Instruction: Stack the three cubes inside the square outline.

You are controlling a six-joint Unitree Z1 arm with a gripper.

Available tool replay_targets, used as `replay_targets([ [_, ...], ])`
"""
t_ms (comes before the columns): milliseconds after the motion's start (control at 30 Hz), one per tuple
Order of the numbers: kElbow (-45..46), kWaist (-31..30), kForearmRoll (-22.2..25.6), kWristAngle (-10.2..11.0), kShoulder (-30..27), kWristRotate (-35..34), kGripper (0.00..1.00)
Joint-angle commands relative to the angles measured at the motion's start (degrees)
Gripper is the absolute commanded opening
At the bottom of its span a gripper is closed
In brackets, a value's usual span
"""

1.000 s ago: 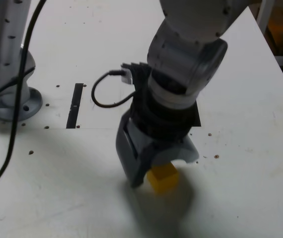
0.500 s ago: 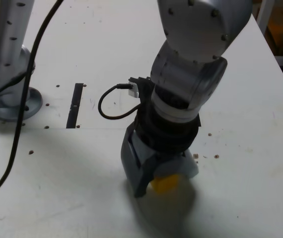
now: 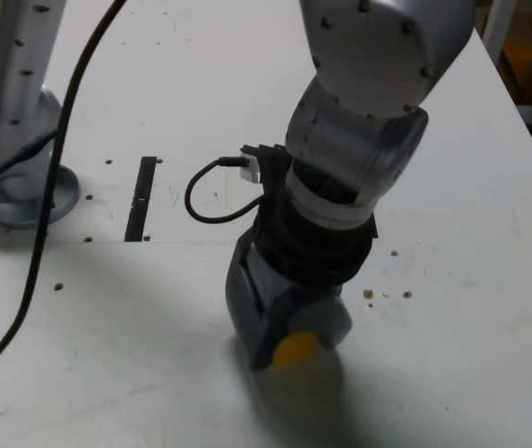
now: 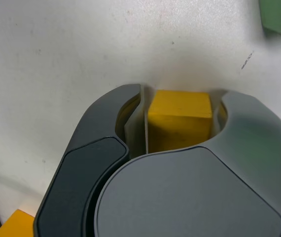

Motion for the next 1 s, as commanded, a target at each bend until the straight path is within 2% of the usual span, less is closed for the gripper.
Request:
replay_targets([
  [0, -0.20, 0.05, 0.53, 0.44, 0.00, 0.15, 0.44],
  [167, -0.61, 0.07, 1.40, 1.63, -0.05, 0.63, 0.32],
  [267, -1.59, 0.23, 3.48, 2.52, -0.55, 1.09, 0.29],
  [400, -5.26, 0.55, 10.36, 4.18, -1.80, 1.30, 0.27],
  [533, -10.68, 0.79, 19.31, 9.21, -4.19, 2.35, 0.27],
  [600, -12.31, 1.30, 22.01, 12.63, -6.25, 4.40, 0.27],
  [700, -12.58, 3.20, 23.37, 15.36, -8.85, 8.81, 0.25],
  [800, -11.25, 7.09, 24.11, 16.17, -10.94, 15.45, 0.23],
  [967, -7.89, 13.83, 23.90, 15.85, -11.63, 27.44, 0.23],
])
